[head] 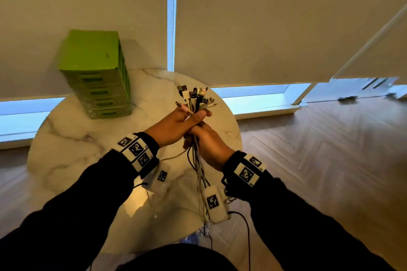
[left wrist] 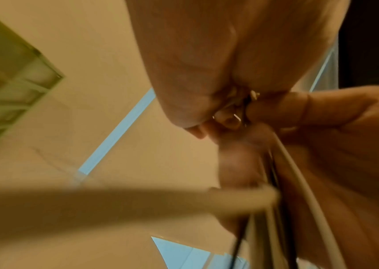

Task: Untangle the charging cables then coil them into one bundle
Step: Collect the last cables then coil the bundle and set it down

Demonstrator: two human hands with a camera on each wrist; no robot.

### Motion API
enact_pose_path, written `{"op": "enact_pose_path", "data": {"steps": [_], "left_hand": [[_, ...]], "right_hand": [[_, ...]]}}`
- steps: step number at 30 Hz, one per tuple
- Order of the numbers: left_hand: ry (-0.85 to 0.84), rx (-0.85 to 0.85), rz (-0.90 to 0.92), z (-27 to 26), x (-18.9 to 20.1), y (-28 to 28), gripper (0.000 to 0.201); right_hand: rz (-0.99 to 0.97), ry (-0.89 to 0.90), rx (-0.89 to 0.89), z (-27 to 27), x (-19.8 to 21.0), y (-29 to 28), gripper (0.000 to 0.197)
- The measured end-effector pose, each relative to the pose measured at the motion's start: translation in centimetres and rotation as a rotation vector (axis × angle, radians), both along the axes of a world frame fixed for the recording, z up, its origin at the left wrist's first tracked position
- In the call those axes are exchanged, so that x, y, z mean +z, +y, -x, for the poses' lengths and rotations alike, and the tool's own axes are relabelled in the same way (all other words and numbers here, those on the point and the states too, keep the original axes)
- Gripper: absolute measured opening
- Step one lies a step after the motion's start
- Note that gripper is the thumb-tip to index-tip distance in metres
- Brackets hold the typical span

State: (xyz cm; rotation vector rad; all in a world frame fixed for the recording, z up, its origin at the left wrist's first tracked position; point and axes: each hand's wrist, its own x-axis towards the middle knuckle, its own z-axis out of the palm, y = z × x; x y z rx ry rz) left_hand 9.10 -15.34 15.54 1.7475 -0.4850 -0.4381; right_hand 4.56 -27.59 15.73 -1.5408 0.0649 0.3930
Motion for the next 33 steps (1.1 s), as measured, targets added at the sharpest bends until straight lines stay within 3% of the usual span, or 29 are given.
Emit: {"op": "enact_pose_path", "data": {"steps": [4, 7, 8, 9, 11, 12, 14, 16, 20, 23, 25, 27, 29, 31, 33], "left_hand": [[0.084, 0.063, 0.093, 0.6, -0.8, 4.3, 0.044], [0.195, 0.074, 0.318, 2.4, -2.4, 7.2, 0.089], [0.243, 0.078, 0.364, 3.3, -3.2, 8.2, 0.093], [0.286, 0.065, 0.373, 4.3, -3.8, 8.8, 0.089], [0.356, 0.004, 0.290, 6.3, -4.5, 10.2, 0.059], [0.356, -0.035, 0.226, 7.1, -4.6, 10.8, 0.040], [0.278, 0.030, 0.158, 7.9, -4.8, 12.3, 0.022], [0.177, 0.199, 0.132, 8.3, -4.8, 14.2, 0.016], [-0.012, 0.623, 0.026, 9.1, -6.2, 19.5, 0.012], [-0.143, 1.030, 0.126, 10.9, -6.9, 23.4, 0.019], [-0.103, 1.143, 0.221, 11.3, -6.1, 23.8, 0.012], [-0.003, 1.110, 0.251, 12.6, -5.7, 24.6, 0.018], [0.145, 0.891, 0.219, 14.5, -6.1, 26.1, 0.025], [0.274, 0.677, 0.057, 16.7, -6.7, 28.5, 0.026], [0.339, 0.638, -0.108, 18.4, -7.3, 31.4, 0.024]], "right_hand": [[-0.099, 0.147, 0.015, -0.2, 0.3, 3.3, 0.020], [-0.176, 0.190, 0.053, -0.7, 1.3, 5.8, 0.044], [-0.217, 0.194, 0.085, -0.9, 1.7, 6.6, 0.045], [-0.262, 0.198, 0.128, -1.0, 2.2, 7.3, 0.036], [-0.322, 0.224, 0.243, -1.4, 3.4, 9.3, 0.009], [-0.324, 0.229, 0.300, -1.5, 3.9, 10.3, 0.007], [-0.305, 0.212, 0.386, -1.5, 4.5, 12.6, 0.010], [-0.316, 0.206, 0.419, -1.2, 5.1, 15.3, 0.005], [-0.276, 0.147, 0.468, -0.8, 5.1, 20.2, 0.027], [-0.314, 0.115, 0.595, 0.6, 6.2, 24.7, 0.025], [-0.446, 0.119, 0.554, 0.8, 7.0, 26.4, 0.021], [-0.466, 0.098, 0.624, 1.2, 7.5, 28.7, 0.014], [-0.463, 0.117, 0.706, 1.0, 8.1, 30.0, 0.018], [-0.458, 0.180, 0.779, 0.3, 8.7, 30.6, 0.023], [-0.401, 0.218, 0.823, -0.1, 8.3, 30.8, 0.029]]}}
